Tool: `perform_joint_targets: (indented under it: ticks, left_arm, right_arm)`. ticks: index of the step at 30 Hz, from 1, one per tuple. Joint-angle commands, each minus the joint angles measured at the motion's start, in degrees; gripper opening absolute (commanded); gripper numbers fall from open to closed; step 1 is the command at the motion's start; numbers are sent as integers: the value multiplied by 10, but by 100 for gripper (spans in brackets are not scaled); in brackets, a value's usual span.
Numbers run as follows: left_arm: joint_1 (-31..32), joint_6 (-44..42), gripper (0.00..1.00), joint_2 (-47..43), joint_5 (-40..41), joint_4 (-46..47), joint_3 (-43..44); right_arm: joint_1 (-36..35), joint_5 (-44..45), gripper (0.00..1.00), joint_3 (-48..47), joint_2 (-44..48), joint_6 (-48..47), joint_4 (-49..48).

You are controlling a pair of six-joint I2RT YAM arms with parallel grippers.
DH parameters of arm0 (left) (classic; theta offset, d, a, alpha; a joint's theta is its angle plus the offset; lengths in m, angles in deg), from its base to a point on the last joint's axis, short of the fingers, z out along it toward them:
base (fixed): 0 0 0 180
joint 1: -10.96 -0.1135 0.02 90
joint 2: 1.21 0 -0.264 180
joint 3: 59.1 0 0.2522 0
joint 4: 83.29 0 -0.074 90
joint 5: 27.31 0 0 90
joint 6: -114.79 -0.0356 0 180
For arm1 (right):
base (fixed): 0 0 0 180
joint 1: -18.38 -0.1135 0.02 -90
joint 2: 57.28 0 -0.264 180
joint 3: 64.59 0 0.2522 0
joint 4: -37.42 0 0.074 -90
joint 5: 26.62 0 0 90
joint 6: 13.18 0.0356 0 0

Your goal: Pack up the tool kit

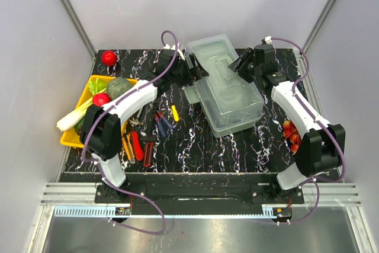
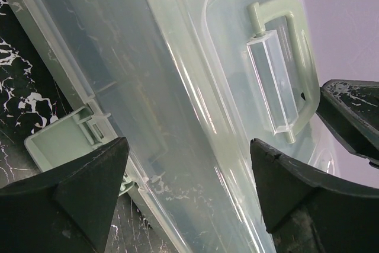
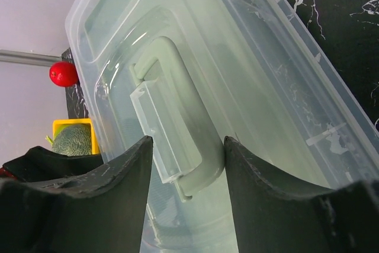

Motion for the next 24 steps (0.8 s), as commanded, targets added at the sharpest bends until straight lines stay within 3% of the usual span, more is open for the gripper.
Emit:
perform_joint_targets:
  ticks: [1,7,13,17,24]
  left_arm:
    - [3,-12,86,6,-6,-7,22]
    - [2,-21,85,2,-12,-7,21]
    - [2,-21,85,-1,-16,-7,19]
    - [3,-23,85,-3,-16,-7,19]
    - [1,-25,85,-6,-18,-8,19]
  right_arm:
    - [4,-35,55,13,-10,-30,5]
    - [4,-77,38,57,2,-65,-59]
    - [2,-89,33,84,7,-72,-103]
    - [3,-120,22,90,5,-66,-129]
    - [3,-161,40,99,5,-33,-158]
